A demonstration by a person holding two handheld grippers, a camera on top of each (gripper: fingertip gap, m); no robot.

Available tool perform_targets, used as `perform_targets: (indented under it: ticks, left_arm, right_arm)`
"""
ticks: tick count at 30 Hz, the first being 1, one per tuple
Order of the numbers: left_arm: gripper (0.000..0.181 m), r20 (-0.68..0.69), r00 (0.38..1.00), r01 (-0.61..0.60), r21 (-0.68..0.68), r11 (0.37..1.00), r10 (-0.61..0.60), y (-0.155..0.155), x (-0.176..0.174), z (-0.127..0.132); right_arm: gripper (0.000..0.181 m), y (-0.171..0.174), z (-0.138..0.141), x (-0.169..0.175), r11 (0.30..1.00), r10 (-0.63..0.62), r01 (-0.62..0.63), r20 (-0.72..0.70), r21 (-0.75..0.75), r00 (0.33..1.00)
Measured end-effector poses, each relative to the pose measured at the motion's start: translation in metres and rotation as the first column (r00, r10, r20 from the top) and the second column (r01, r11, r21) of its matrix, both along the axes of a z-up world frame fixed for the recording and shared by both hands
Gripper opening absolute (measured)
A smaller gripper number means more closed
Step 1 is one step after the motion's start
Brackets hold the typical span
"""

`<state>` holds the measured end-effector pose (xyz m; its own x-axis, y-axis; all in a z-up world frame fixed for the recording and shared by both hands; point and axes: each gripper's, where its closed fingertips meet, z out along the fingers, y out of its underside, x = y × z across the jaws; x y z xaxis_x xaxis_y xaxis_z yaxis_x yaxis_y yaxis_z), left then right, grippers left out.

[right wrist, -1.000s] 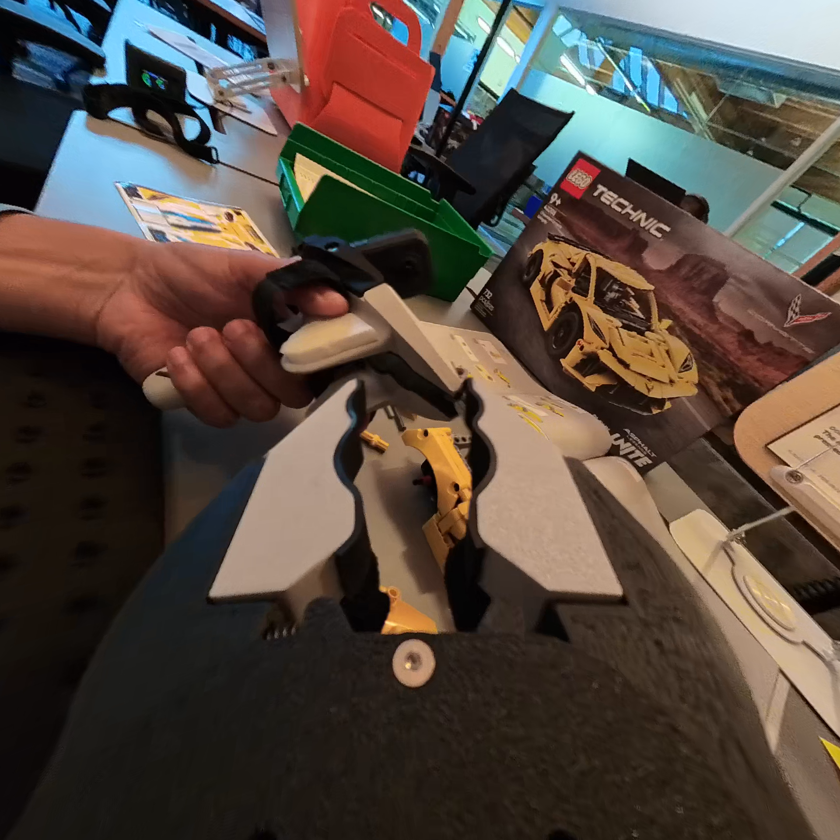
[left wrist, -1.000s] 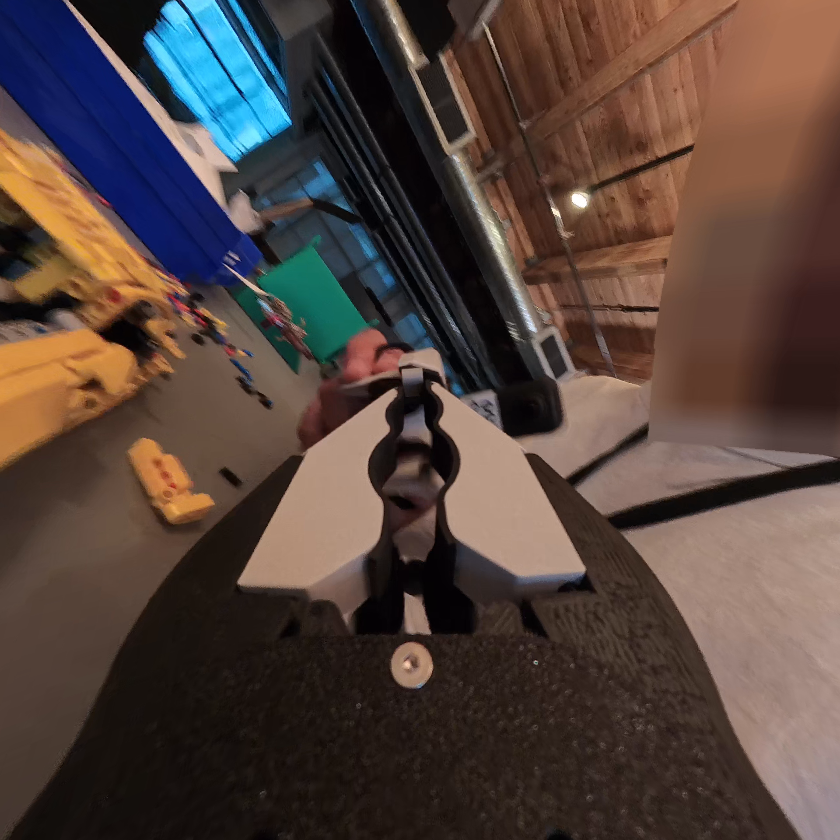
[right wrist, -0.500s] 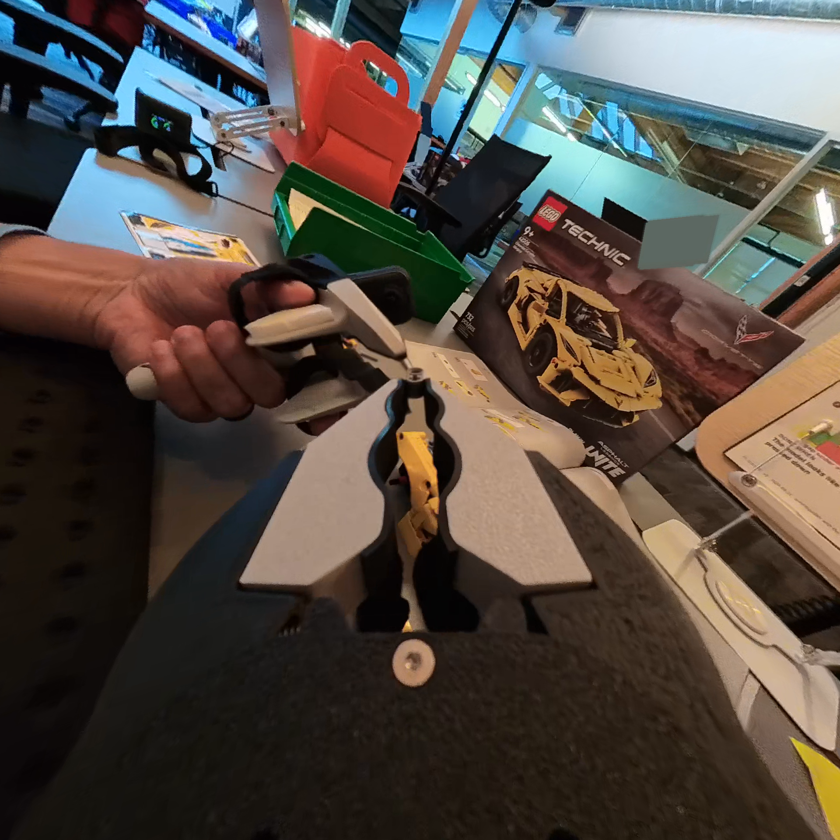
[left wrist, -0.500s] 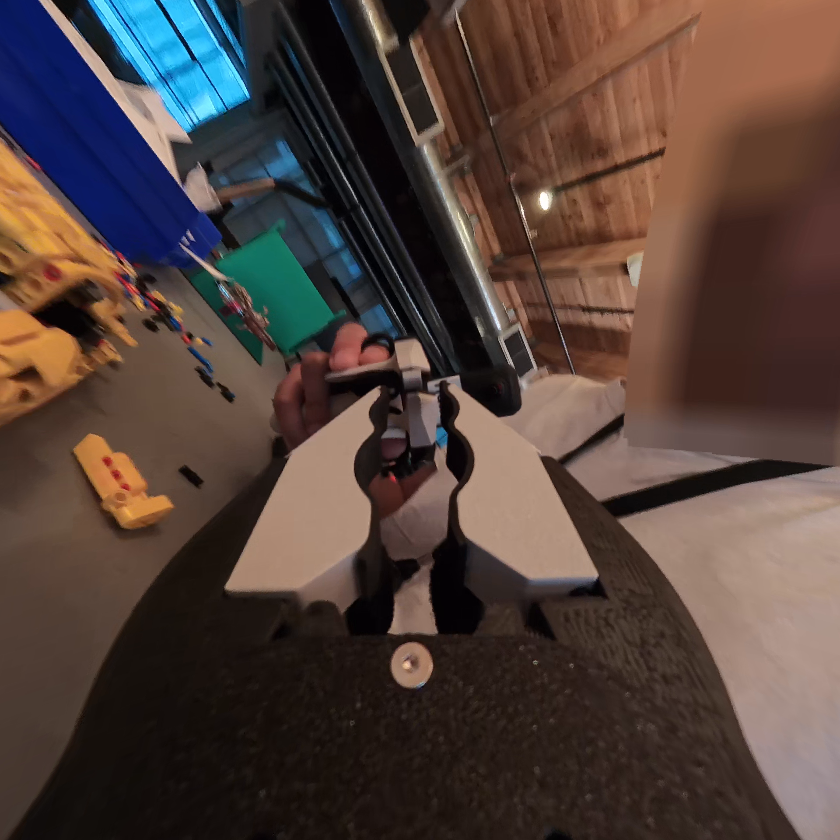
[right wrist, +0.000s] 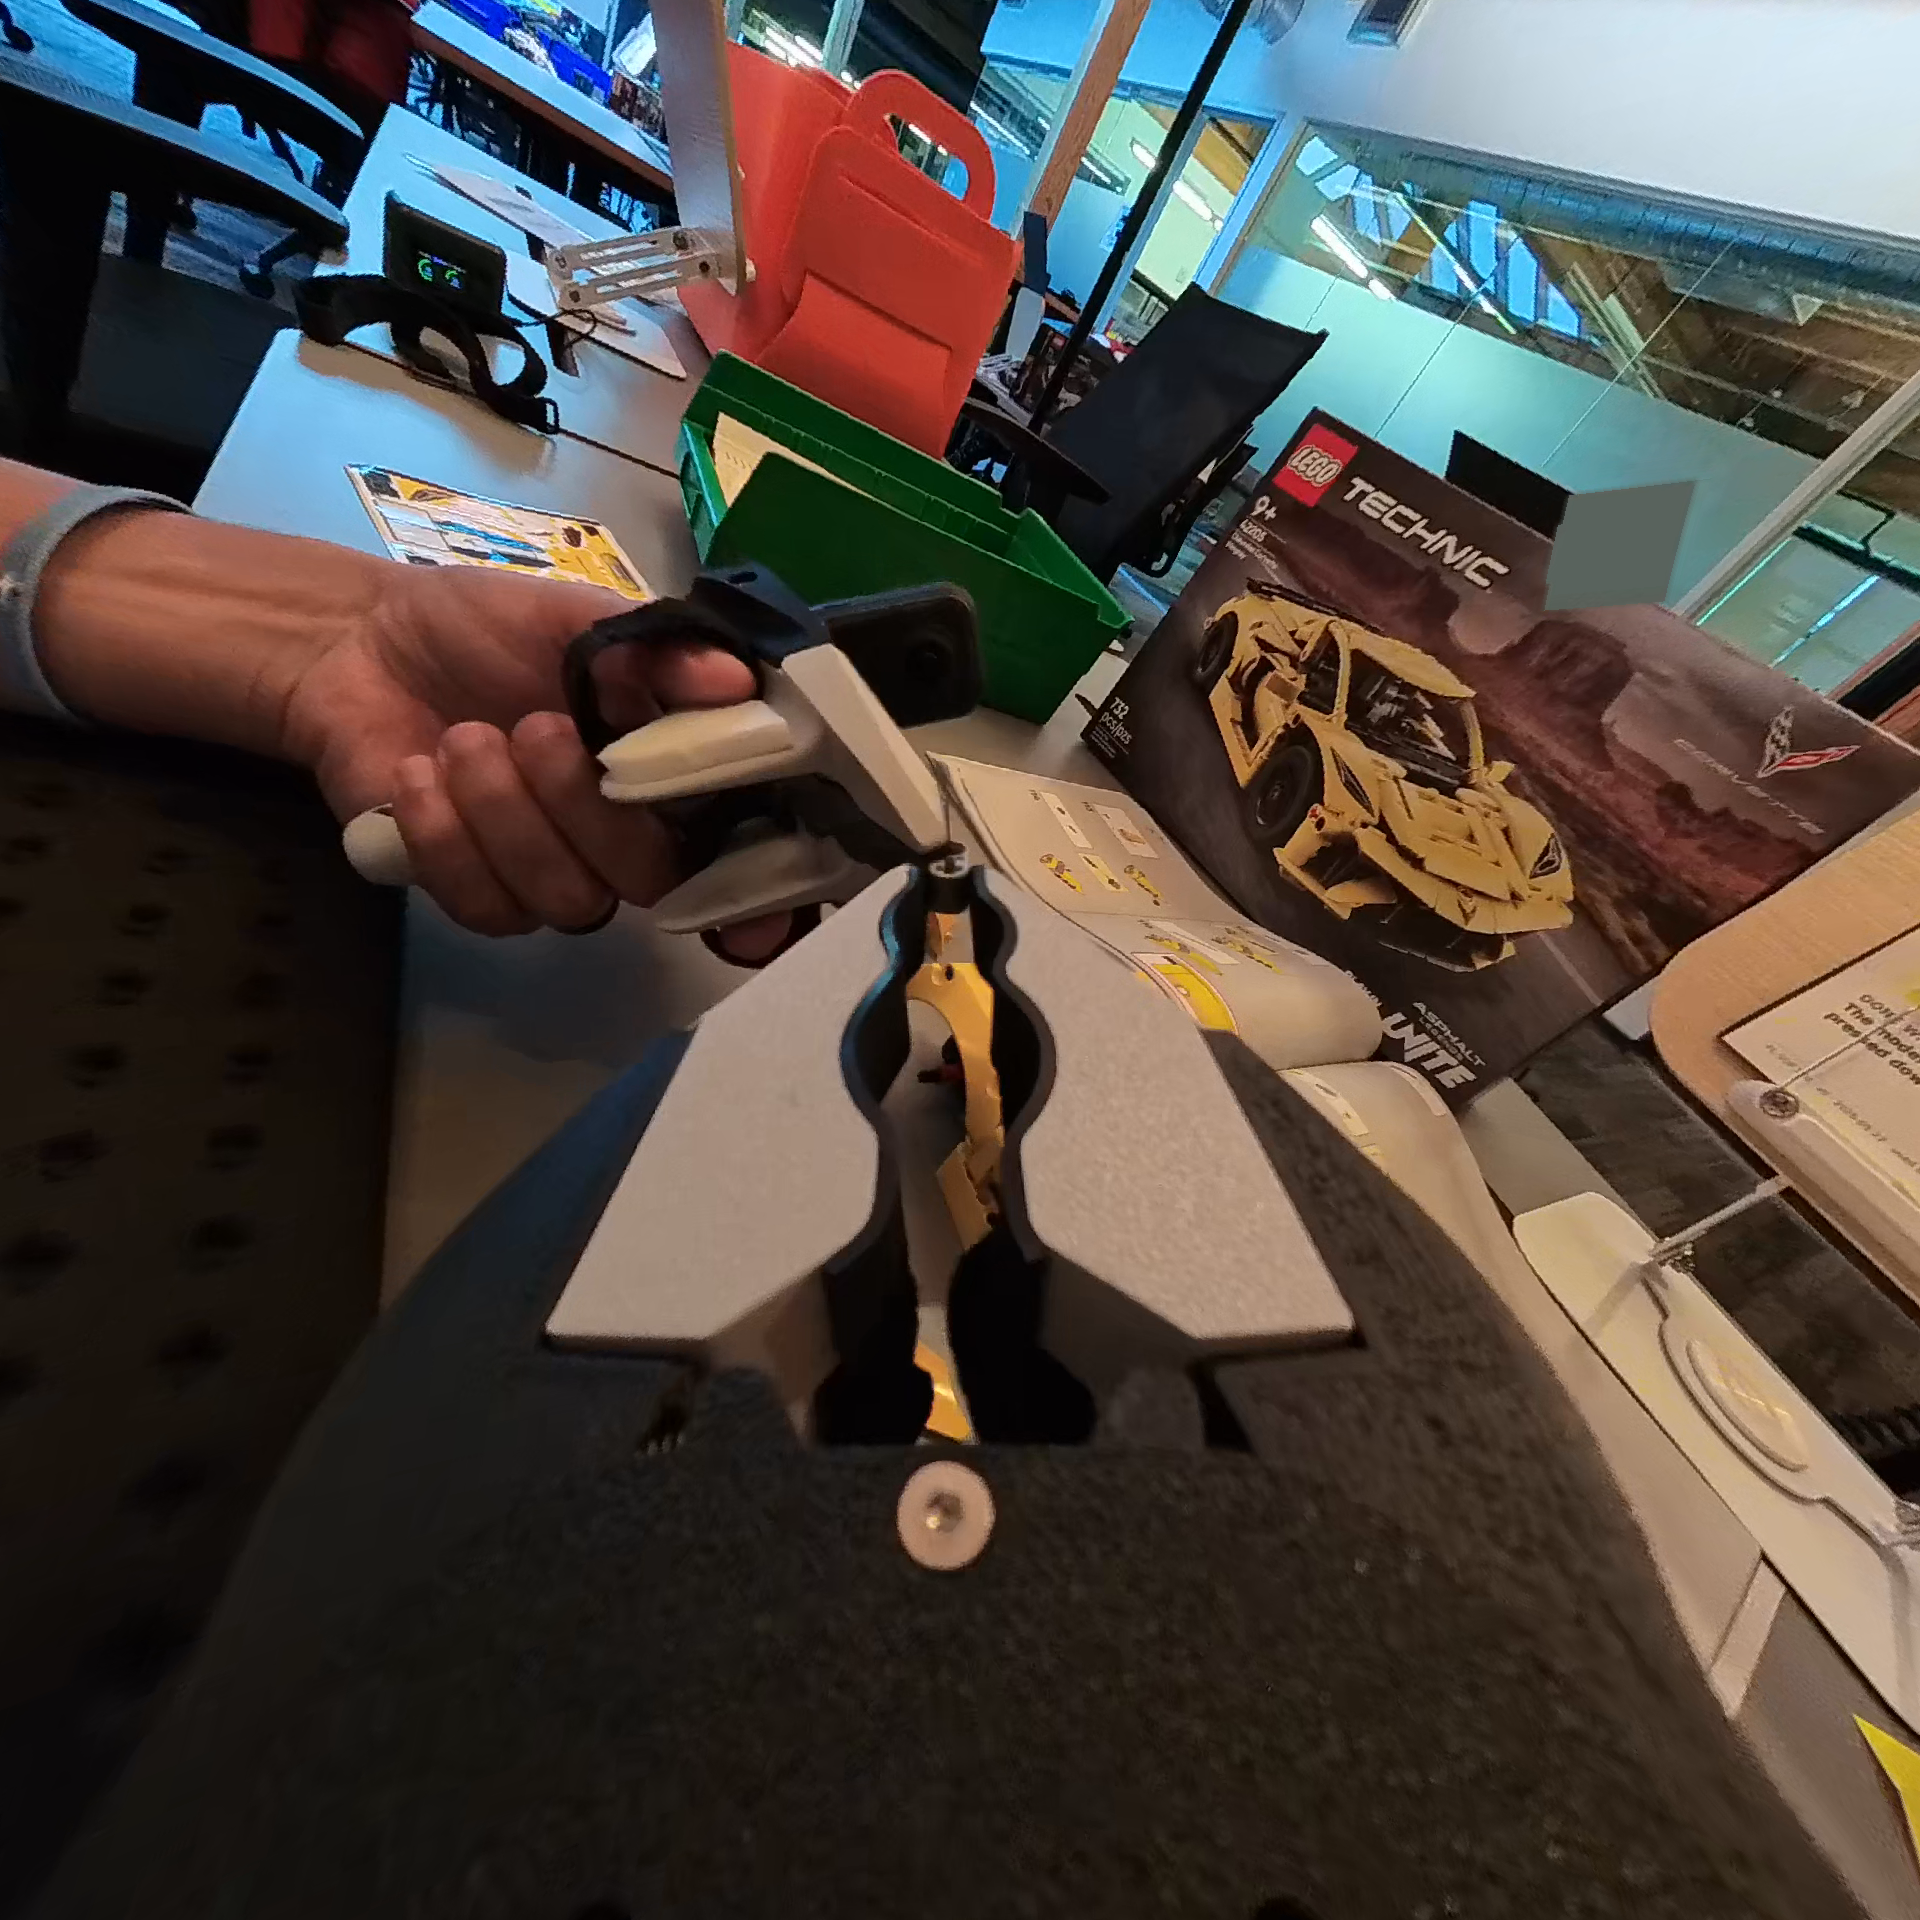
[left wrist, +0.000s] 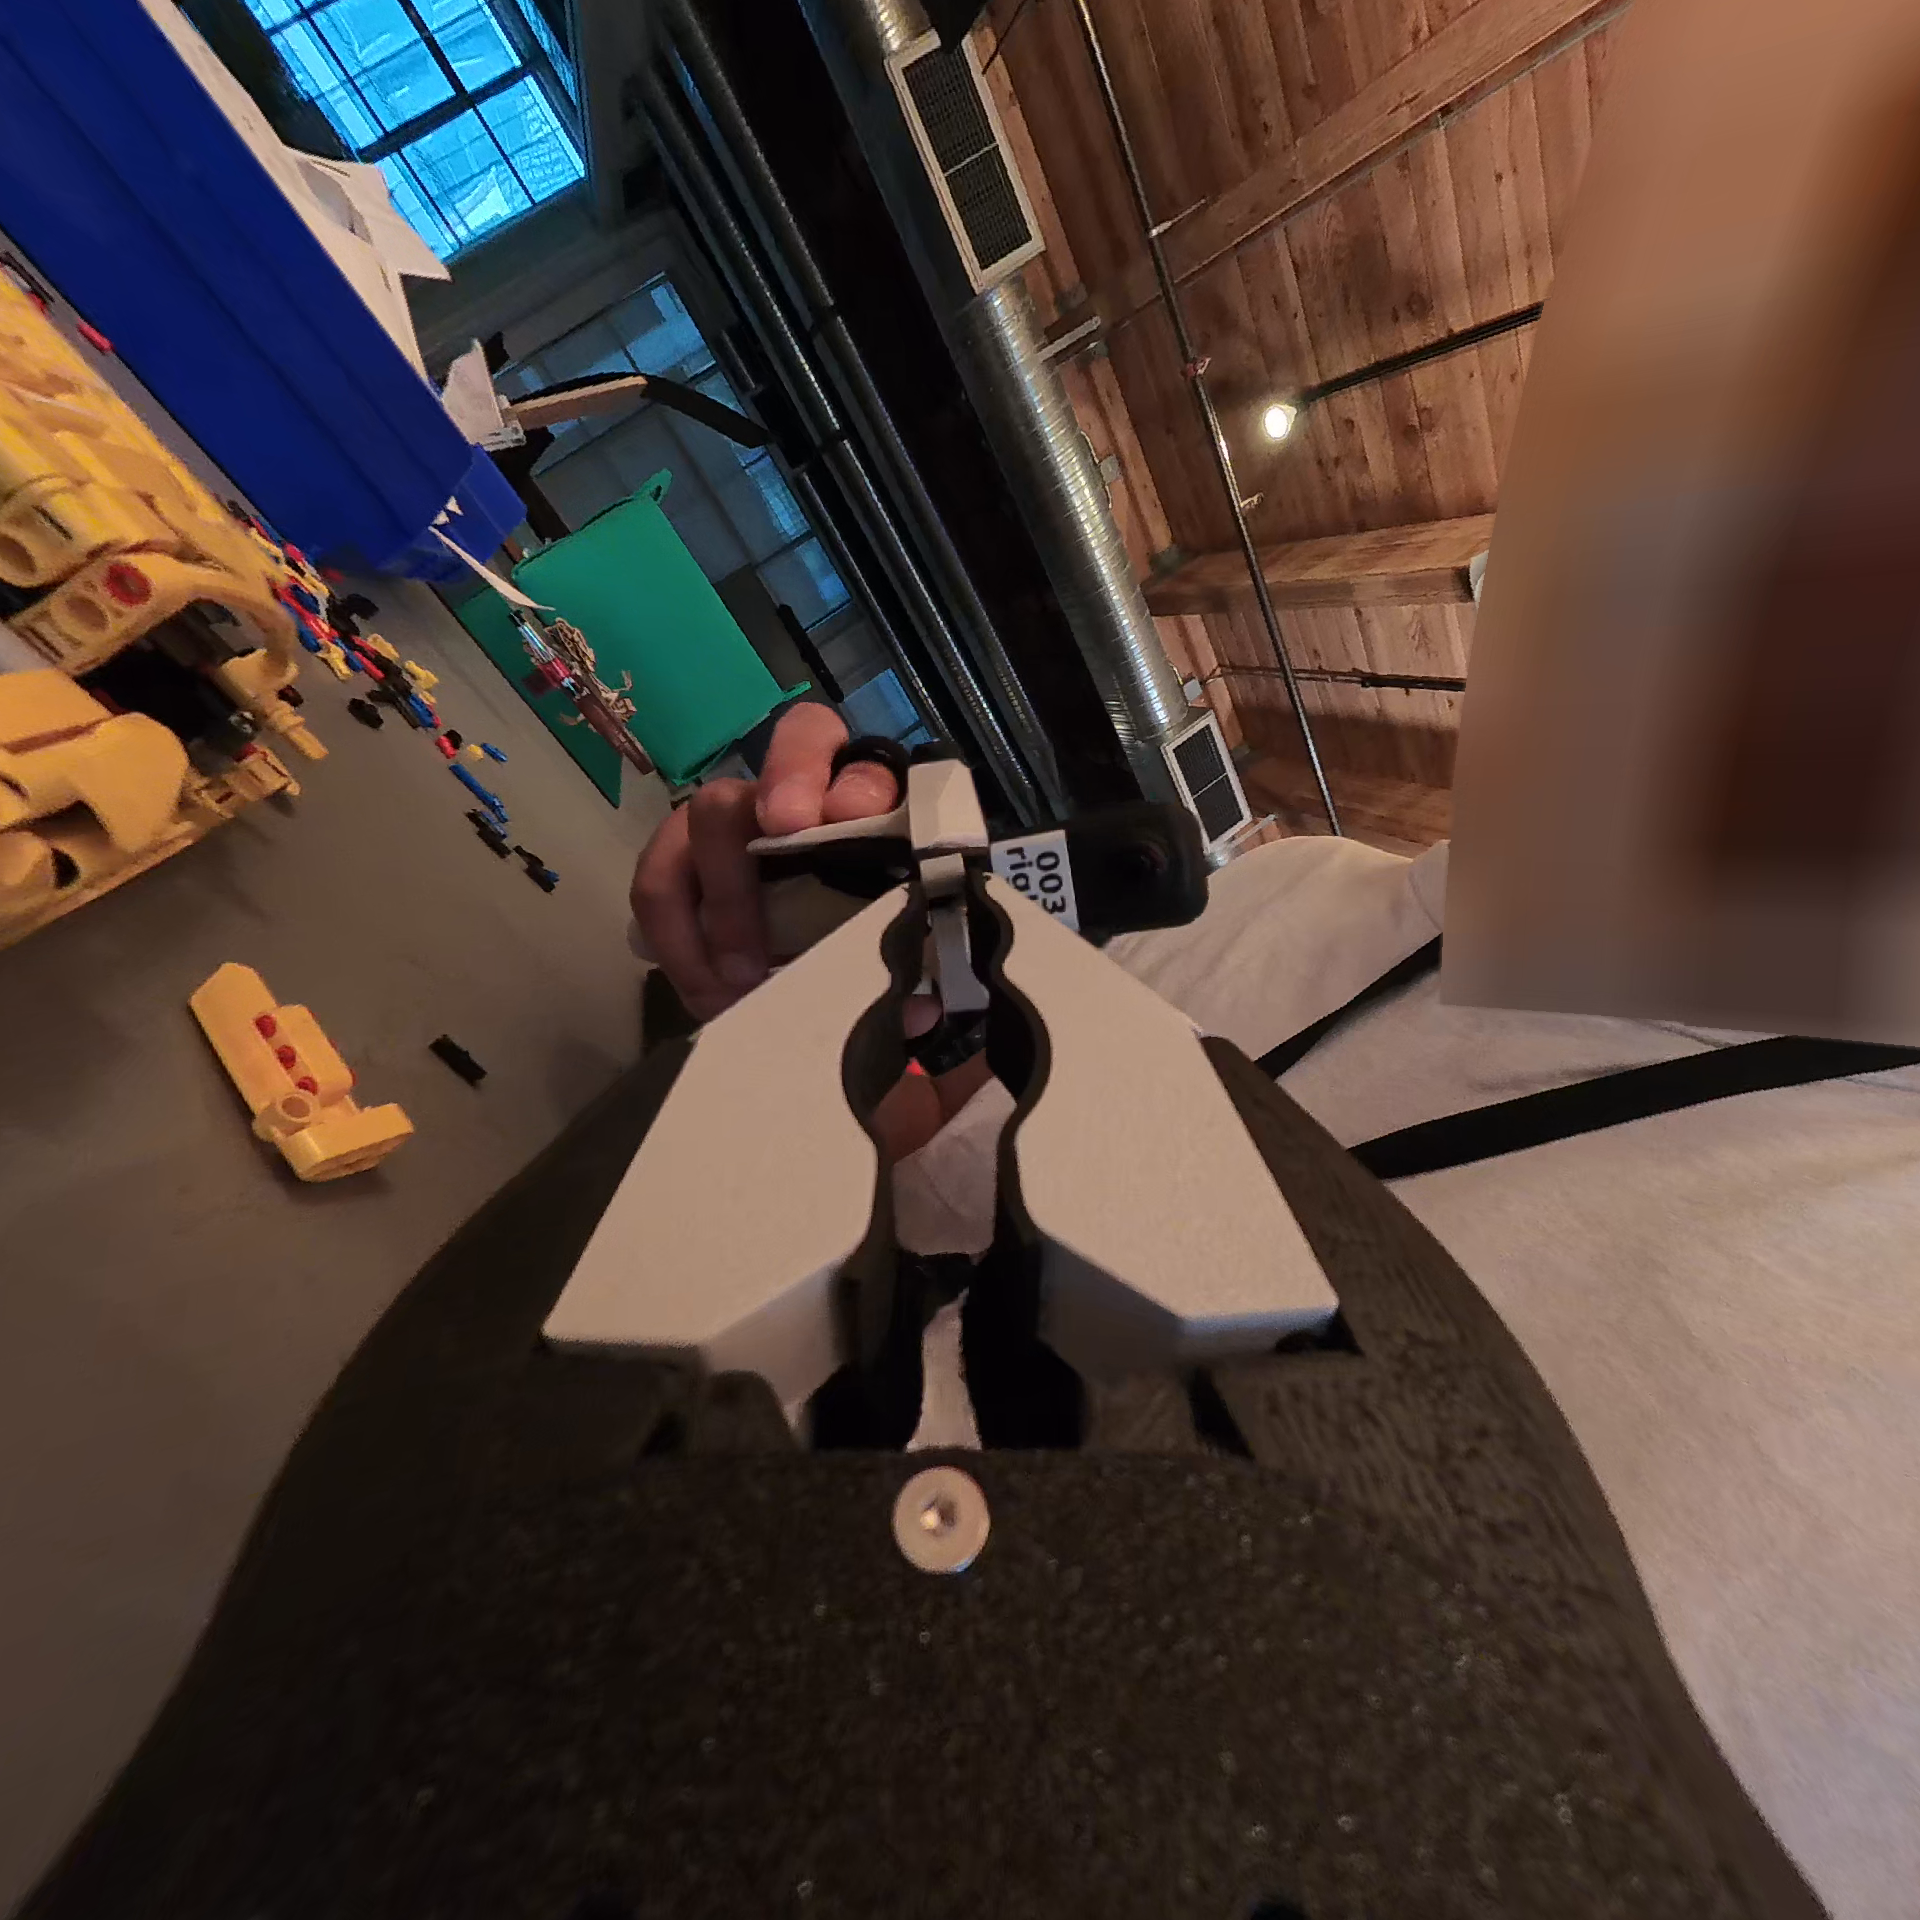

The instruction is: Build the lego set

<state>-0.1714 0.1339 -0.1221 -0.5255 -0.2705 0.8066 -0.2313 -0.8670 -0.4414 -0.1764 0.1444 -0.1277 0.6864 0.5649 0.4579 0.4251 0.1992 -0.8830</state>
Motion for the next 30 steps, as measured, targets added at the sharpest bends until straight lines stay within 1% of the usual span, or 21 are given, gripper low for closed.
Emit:
perform_targets:
  ticks: [4,10,12,13,14,15,16,17,18,20,21,22,23,26,27,29,30]
  left_arm:
    - [0.007,0.007,1.000,0.029,-0.026,0.999,-0.029,-0.002,-0.001,0.000]
    - [0.007,0.025,0.995,0.094,-0.060,0.994,-0.092,-0.010,-0.003,0.003]
    - [0.007,-0.015,0.997,0.075,0.003,0.997,-0.075,-0.012,0.001,-0.002]
    - [0.007,-0.046,0.998,0.036,0.069,0.997,-0.033,-0.012,0.004,-0.006]
    - [0.008,-0.103,0.994,-0.016,0.169,0.985,0.034,-0.011,0.010,-0.015]
    - [0.012,-0.184,0.975,-0.062,0.305,0.950,0.122,-0.009,0.019,-0.030]
    - [0.020,-0.260,0.941,-0.079,0.451,0.889,0.215,-0.009,0.027,-0.047]
    - [0.023,-0.312,0.908,-0.055,0.574,0.817,0.280,-0.013,0.034,-0.060]
    - [0.024,-0.352,0.879,-0.005,0.667,0.745,0.321,-0.022,0.042,-0.071]
    - [0.025,-0.425,0.799,0.090,0.784,0.614,0.426,-0.034,0.059,-0.093]
    - [0.026,-0.443,0.766,0.130,0.817,0.562,0.467,-0.040,0.066,-0.102]
    - [0.026,-0.457,0.738,0.163,0.835,0.526,0.496,-0.046,0.072,-0.109]
    - [0.026,-0.472,0.709,0.187,0.843,0.504,0.525,-0.049,0.076,-0.115]
    - [0.025,-0.501,0.618,0.228,0.852,0.472,0.606,-0.046,0.083,-0.128]
    - [0.024,-0.505,0.601,0.228,0.851,0.473,0.620,-0.045,0.085,-0.129]
    - [0.024,-0.536,0.589,0.253,0.833,0.492,0.605,-0.049,0.087,-0.134]
    - [0.021,-0.545,0.582,0.266,0.829,0.492,0.604,-0.050,0.088,-0.136]
  right_arm:
    - [0.006,0.000,0.000,-0.003,0.999,-0.016,0.015,0.023,0.047,1.000]
    - [0.006,-0.008,0.003,-0.005,0.998,0.045,-0.045,-0.001,0.032,0.999]
    - [0.006,-0.011,0.000,0.005,0.999,0.043,-0.042,0.016,-0.032,0.999]
    - [0.006,-0.010,-0.001,0.024,0.999,-0.004,0.005,0.027,-0.039,1.000]
    - [0.006,-0.009,-0.002,0.049,0.997,-0.061,0.063,0.035,-0.047,0.998]
    - [0.005,-0.011,-0.008,0.074,0.990,-0.107,0.110,0.032,-0.088,0.994]
    - [0.005,-0.014,-0.016,0.096,0.979,-0.149,0.151,0.030,-0.139,0.988]
    - [0.005,-0.018,-0.026,0.114,0.966,-0.189,0.194,0.045,-0.173,0.981]
    - [0.005,-0.022,-0.036,0.128,0.952,-0.224,0.236,0.080,-0.197,0.971]
    - [0.006,-0.029,-0.053,0.142,0.928,-0.280,0.304,0.133,-0.216,0.951]
    - [0.006,-0.031,-0.057,0.143,0.923,-0.299,0.321,0.130,-0.211,0.945]
    - [0.006,-0.032,-0.058,0.142,0.922,-0.314,0.331,0.113,-0.201,0.943]
    - [0.006,-0.033,-0.060,0.141,0.922,-0.322,0.336,0.101,-0.193,0.941]
    - [0.005,-0.032,-0.057,0.148,0.916,-0.358,0.376,0.141,-0.141,0.923]
    - [0.006,-0.033,-0.056,0.149,0.919,-0.352,0.368,0.127,-0.140,0.927]
    - [0.006,-0.035,-0.055,0.152,0.922,-0.341,0.354,0.101,-0.156,0.935]
    - [0.005,-0.036,-0.053,0.153,0.925,-0.340,0.350,0.088,-0.150,0.936]
